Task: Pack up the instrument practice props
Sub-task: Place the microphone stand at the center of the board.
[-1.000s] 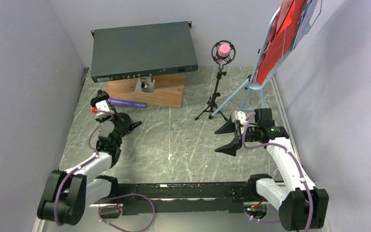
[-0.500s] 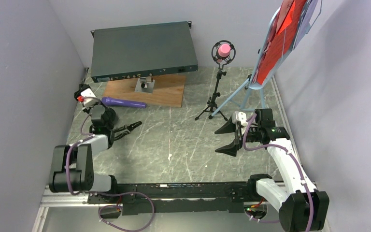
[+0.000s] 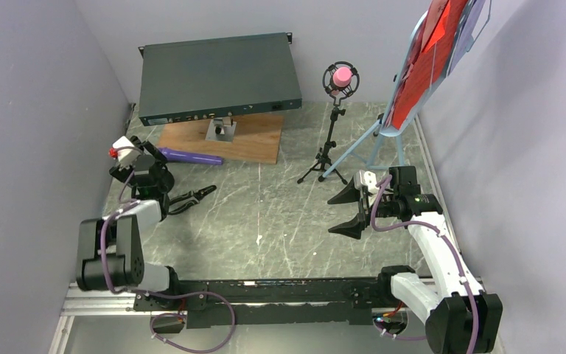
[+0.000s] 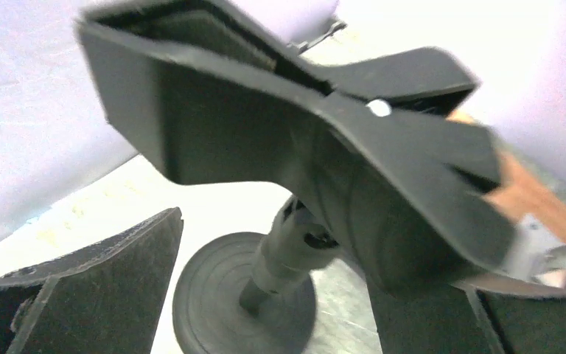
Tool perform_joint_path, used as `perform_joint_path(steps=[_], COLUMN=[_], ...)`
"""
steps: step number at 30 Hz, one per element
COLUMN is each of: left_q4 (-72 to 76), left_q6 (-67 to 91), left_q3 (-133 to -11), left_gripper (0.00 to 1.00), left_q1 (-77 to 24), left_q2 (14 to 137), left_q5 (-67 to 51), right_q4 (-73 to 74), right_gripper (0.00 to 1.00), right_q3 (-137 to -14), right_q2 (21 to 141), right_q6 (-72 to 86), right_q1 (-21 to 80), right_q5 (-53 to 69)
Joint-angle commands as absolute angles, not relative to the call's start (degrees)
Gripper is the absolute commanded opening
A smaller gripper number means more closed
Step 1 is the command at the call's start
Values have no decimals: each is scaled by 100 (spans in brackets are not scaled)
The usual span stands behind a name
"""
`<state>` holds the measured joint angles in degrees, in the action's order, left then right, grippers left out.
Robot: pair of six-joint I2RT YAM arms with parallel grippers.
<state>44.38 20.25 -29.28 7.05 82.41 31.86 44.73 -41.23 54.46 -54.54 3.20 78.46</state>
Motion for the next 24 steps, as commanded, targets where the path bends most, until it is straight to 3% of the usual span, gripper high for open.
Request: perform_joint_path(steps=[1, 13, 17, 24], left_q4=[3425, -220, -525, 396], left_q6=[2736, 4735, 4884, 4571], left_q3=[-3020, -2844, -2754, -2433], left_gripper=[93, 96, 96, 99], left_q1=[482, 395, 380, 386], left_q2=[7237, 4879, 4337, 3983], left_q5=[3407, 2505, 1648, -1048], right_q4=[4515, 4518, 4518, 4424], right_gripper=[84, 84, 84, 86], right_q3=[-4364, -4377, -4377, -4344], right_q2=[5369, 5354, 5336, 5326], right_q6=[-5719, -5739, -5757, -5664], right_q1=[346, 335, 331, 317], right_q5=[8001, 7891, 7796, 7638])
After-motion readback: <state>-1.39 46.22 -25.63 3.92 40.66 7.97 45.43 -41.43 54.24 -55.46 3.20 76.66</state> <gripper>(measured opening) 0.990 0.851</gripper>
